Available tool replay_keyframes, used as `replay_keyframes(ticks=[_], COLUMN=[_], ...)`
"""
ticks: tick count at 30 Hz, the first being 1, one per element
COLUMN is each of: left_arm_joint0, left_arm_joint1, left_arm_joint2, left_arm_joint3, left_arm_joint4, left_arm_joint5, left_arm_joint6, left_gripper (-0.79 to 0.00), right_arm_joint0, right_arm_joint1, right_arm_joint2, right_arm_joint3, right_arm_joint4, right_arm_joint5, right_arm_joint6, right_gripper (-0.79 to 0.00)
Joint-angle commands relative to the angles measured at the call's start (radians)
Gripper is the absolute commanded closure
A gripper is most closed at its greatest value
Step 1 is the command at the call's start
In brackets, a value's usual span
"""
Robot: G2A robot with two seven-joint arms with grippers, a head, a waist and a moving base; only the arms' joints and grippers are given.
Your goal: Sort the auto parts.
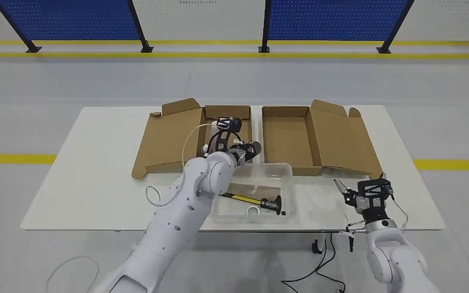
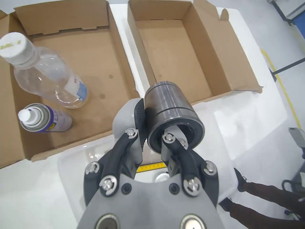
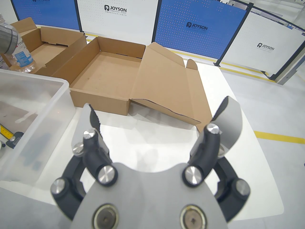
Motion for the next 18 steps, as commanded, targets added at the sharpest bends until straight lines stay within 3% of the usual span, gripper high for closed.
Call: replay_keyframes(ticks=[1, 10, 18], left_arm_joint0=[-0.034, -0.175, -0.257], left_arm_joint1=[-0.007, -0.045, -0.088], left_arm_joint2=[0.009, 0.082, 0.14], left_arm_joint3=[0.059, 0.299, 0.484], left_arm_joint4=[-0.013, 0.006, -0.033], left_arm_joint5=[0.003, 0.033, 0.029], left_arm_joint6=[0.003, -0.001, 0.013], left_gripper=[0.0, 0.0, 0.0], right_arm_joint0=[0.0, 0.0, 0.0], right_arm_joint1=[0.0, 0.0, 0.0], right_arm_joint2=[0.0, 0.0, 0.0], right_arm_joint3=[0.0, 0.0, 0.0], right_arm_joint4=[0.0, 0.0, 0.0], right_arm_joint5=[0.0, 0.0, 0.0], right_arm_joint6=[0.0, 0.0, 0.0], right_gripper=[-0.785, -0.785, -0.785])
